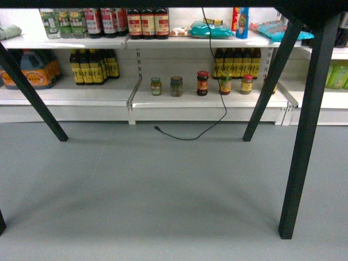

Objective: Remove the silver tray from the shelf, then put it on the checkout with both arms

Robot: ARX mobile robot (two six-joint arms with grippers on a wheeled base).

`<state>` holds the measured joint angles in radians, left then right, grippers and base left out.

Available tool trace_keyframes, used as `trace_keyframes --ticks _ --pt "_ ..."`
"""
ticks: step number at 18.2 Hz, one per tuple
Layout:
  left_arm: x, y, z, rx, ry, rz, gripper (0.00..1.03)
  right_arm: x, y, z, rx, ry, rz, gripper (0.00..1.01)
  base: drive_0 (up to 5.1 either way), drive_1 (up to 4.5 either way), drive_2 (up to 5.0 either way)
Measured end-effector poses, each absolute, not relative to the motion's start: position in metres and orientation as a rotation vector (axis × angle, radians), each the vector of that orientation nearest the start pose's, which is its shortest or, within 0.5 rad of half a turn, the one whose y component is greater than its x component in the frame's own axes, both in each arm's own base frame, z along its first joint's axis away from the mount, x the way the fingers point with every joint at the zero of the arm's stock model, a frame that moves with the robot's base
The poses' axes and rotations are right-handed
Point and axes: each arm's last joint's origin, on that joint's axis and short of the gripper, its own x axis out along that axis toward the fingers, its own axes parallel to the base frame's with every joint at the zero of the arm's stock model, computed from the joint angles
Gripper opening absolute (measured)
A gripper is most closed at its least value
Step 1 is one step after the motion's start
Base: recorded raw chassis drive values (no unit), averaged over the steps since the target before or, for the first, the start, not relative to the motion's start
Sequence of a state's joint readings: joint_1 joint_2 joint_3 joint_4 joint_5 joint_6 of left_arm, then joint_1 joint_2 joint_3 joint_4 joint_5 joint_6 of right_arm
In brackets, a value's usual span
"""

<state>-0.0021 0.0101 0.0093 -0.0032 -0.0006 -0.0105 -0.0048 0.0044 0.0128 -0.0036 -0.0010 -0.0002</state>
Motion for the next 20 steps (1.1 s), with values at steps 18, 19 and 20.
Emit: trace_keyframes --ticks 18,19,20 --pt "0.0978 -0.0002 0.1653 -0.007 0.007 -0.002 0.98 0.0972 -0.0005 0.167 -0.001 -0.003 -0.005 0.98 0.0 0.0 0.0" --pt "0.0978 -0.0002 0.1653 -0.007 0.007 -0.002 0.98 0.0972 -0.0005 0.167 -0.001 -0.003 -0.005 0.98 0.0 0.0 0.0" --pt "0.0978 -0.0002 0.1653 -0.007 0.007 -0.002 0.98 0.0972 -0.0005 0.167 -0.001 -0.003 -0.005 0.98 0.0 0.0 0.0"
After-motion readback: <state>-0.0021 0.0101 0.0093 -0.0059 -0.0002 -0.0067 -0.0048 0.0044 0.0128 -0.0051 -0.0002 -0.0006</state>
